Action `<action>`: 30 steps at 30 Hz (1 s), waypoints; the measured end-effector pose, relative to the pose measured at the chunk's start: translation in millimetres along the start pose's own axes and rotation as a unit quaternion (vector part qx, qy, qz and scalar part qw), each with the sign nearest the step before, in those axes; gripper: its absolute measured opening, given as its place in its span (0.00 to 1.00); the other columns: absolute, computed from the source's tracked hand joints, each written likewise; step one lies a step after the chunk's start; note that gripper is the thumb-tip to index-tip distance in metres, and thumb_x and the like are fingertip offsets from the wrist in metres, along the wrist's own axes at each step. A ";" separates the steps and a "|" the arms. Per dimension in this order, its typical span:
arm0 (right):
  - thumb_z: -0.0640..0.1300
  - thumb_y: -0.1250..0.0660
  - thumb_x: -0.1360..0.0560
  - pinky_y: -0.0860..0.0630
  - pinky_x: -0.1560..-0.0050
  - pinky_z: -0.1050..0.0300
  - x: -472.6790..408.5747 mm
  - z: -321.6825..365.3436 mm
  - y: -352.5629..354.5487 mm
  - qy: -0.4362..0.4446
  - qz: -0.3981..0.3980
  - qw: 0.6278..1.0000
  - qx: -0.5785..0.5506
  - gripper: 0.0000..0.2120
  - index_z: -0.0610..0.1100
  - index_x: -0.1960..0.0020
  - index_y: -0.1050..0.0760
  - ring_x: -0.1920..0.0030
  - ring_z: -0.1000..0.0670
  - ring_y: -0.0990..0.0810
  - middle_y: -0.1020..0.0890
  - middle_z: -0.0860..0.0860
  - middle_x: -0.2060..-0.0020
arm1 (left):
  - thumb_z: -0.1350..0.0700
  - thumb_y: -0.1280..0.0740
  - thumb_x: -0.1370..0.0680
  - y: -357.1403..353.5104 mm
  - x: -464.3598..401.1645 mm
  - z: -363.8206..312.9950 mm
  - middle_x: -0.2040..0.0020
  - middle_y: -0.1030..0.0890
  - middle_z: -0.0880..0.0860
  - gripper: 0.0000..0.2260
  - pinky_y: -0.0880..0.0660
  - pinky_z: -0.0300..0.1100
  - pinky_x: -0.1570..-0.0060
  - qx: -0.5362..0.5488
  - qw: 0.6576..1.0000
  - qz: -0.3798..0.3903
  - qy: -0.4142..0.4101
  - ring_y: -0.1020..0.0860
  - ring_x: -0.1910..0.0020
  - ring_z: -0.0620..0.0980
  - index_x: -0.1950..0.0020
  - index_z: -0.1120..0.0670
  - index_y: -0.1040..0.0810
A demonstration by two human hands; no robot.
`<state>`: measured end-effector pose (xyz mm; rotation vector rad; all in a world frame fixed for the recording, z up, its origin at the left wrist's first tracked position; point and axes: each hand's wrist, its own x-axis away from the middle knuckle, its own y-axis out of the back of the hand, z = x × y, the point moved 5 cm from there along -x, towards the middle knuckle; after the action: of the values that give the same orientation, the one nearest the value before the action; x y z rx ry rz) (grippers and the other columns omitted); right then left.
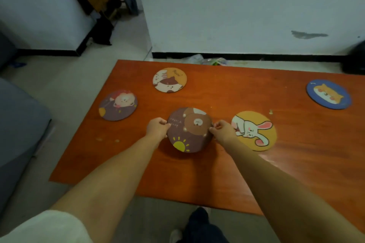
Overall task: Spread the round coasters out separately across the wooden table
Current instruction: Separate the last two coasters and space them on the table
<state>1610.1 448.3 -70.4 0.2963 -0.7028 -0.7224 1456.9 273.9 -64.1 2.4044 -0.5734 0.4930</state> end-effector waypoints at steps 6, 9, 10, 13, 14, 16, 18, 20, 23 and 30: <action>0.43 0.36 0.22 0.31 0.59 0.53 41.5 -3.7 -87.4 0.030 0.078 0.991 0.101 0.07 0.44 0.55 0.33 0.60 0.44 0.28 0.26 0.46 0.59 | 0.57 0.36 0.21 60.1 17.9 84.0 0.52 0.25 0.57 0.05 0.23 0.57 0.41 -0.081 0.996 -0.017 0.039 0.24 0.51 0.59 0.51 0.59 0.25; 0.43 0.36 0.22 0.32 0.62 0.54 49.8 -6.0 -114.8 0.041 0.077 0.987 0.135 0.07 0.44 0.55 0.33 0.60 0.45 0.27 0.28 0.47 0.63 | 0.57 0.36 0.21 75.2 16.5 108.3 0.52 0.24 0.58 0.07 0.23 0.53 0.45 -0.091 0.995 -0.031 0.040 0.24 0.51 0.59 0.48 0.60 0.24; 0.43 0.36 0.22 0.32 0.64 0.55 49.7 -6.5 -119.8 0.043 0.071 0.987 0.138 0.07 0.44 0.55 0.33 0.61 0.46 0.27 0.28 0.49 0.64 | 0.57 0.36 0.21 77.8 15.1 112.0 0.53 0.23 0.58 0.08 0.24 0.51 0.49 -0.095 0.994 -0.038 0.037 0.24 0.52 0.59 0.48 0.61 0.23; 0.43 0.36 0.22 0.30 0.64 0.54 46.6 -8.1 -130.7 0.052 0.061 0.985 0.153 0.06 0.44 0.54 0.33 0.63 0.47 0.28 0.29 0.49 0.65 | 0.56 0.36 0.21 79.7 7.5 118.2 0.58 0.25 0.55 0.05 0.31 0.46 0.59 -0.122 0.991 -0.054 0.024 0.27 0.58 0.55 0.54 0.57 0.27; 0.44 0.37 0.21 0.30 0.62 0.52 46.2 -8.9 -133.5 0.062 0.058 0.982 0.171 0.06 0.44 0.54 0.33 0.62 0.45 0.28 0.28 0.48 0.63 | 0.56 0.36 0.21 79.6 4.1 120.0 0.59 0.25 0.54 0.05 0.32 0.46 0.60 -0.136 0.989 -0.062 0.021 0.27 0.59 0.55 0.56 0.56 0.28; 0.46 0.38 0.21 0.32 0.60 0.49 46.7 -10.4 -137.4 0.096 0.046 0.964 0.245 0.07 0.46 0.54 0.36 0.60 0.43 0.29 0.26 0.45 0.57 | 0.55 0.36 0.21 78.7 -0.9 123.2 0.59 0.24 0.55 0.06 0.29 0.47 0.60 -0.171 0.982 -0.074 0.014 0.25 0.58 0.57 0.57 0.55 0.29; 0.48 0.38 0.21 0.34 0.61 0.50 48.5 -12.4 -136.9 0.118 0.027 0.948 0.293 0.09 0.46 0.54 0.37 0.60 0.44 0.31 0.24 0.43 0.51 | 0.55 0.35 0.22 76.7 -0.9 124.0 0.56 0.23 0.56 0.06 0.26 0.49 0.58 -0.214 0.974 -0.077 0.000 0.23 0.53 0.59 0.57 0.54 0.30; 0.48 0.38 0.22 0.34 0.61 0.50 49.8 -11.6 -132.7 0.122 0.018 0.946 0.301 0.09 0.45 0.51 0.35 0.58 0.42 0.28 0.23 0.42 0.48 | 0.55 0.34 0.23 76.9 0.6 120.8 0.48 0.23 0.57 0.07 0.25 0.52 0.52 -0.234 0.968 -0.093 -0.018 0.24 0.47 0.59 0.55 0.53 0.32; 0.48 0.38 0.21 0.32 0.60 0.49 48.0 -7.7 -120.0 0.112 0.021 0.945 0.307 0.12 0.42 0.43 0.33 0.50 0.39 0.23 0.23 0.42 0.45 | 0.57 0.32 0.24 78.1 1.4 110.7 0.41 0.25 0.57 0.08 0.25 0.55 0.45 -0.226 0.967 -0.116 -0.017 0.27 0.39 0.59 0.49 0.55 0.30; 0.48 0.39 0.22 0.25 0.49 0.47 30.2 -11.7 -19.7 0.046 -0.042 0.956 0.287 0.14 0.42 0.40 0.29 0.45 0.39 0.22 0.22 0.41 0.43 | 0.57 0.36 0.21 34.9 -1.6 44.6 0.42 0.26 0.57 0.05 0.27 0.51 0.53 -0.205 0.974 -0.066 -0.066 0.25 0.45 0.60 0.47 0.57 0.28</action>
<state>1624.4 413.4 -73.8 0.8911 -0.8062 -0.5680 1447.1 220.8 -81.4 2.0687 -0.5097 0.1387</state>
